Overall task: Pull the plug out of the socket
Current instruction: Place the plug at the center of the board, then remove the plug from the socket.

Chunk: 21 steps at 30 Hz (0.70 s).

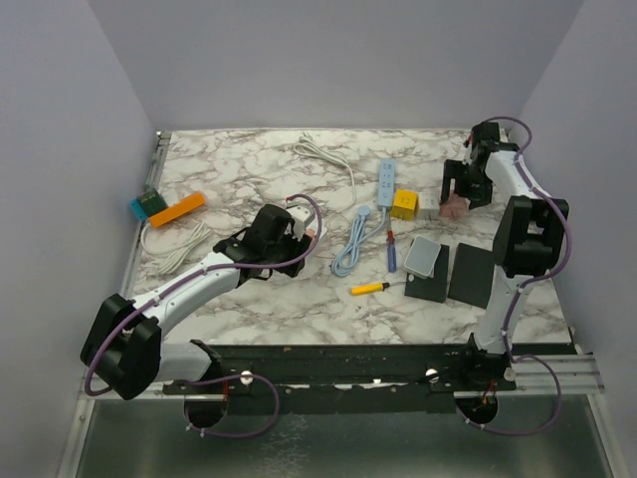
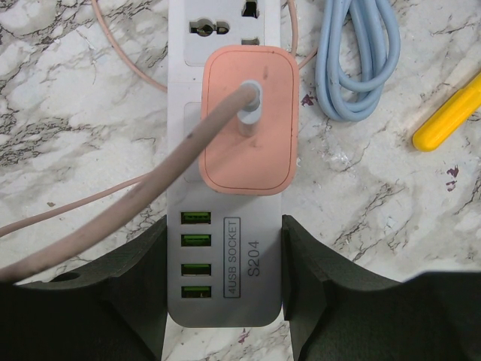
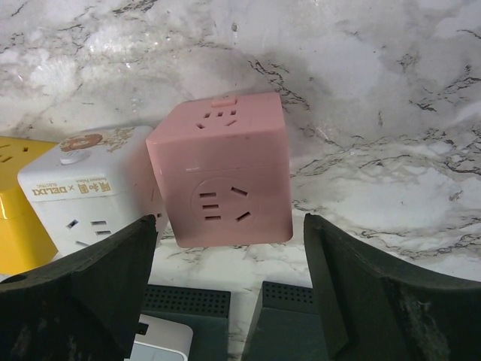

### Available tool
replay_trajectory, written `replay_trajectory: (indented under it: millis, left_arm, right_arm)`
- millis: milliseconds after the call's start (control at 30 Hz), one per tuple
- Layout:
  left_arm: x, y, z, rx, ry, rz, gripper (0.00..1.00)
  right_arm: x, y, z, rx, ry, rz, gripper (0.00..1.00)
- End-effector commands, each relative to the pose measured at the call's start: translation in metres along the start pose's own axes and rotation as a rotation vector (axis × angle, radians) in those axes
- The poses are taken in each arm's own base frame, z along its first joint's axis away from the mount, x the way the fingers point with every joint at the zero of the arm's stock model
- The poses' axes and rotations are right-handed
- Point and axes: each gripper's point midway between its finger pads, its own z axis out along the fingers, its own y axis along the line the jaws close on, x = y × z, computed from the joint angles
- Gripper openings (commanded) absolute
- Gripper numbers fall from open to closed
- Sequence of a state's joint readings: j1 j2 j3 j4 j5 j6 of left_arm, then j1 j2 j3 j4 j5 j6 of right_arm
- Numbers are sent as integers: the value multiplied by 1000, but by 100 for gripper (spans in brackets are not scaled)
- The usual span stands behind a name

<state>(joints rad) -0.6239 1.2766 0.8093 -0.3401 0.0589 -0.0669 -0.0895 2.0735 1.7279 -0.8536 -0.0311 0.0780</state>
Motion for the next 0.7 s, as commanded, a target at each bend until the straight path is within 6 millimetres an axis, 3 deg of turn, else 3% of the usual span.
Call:
replay_trajectory:
  millis: [0,200,433,667]
  left_arm:
    - [-10,1,-1,-5,-32,5,0]
    - [-22,2,-12,-12,-89,10,0]
    - [-29,-11,-17,60,-128,18,0]
    - [-39,-29,-28,164,-187,52,0]
  right_arm:
    - [-12,-3,-17,6,-73,15,84]
    - [-20,-2,-41,7,-168,54,84]
    - [-25,6,-94,-44,-337,90,83]
    - [-2,81,-141,-443,-511,10,83]
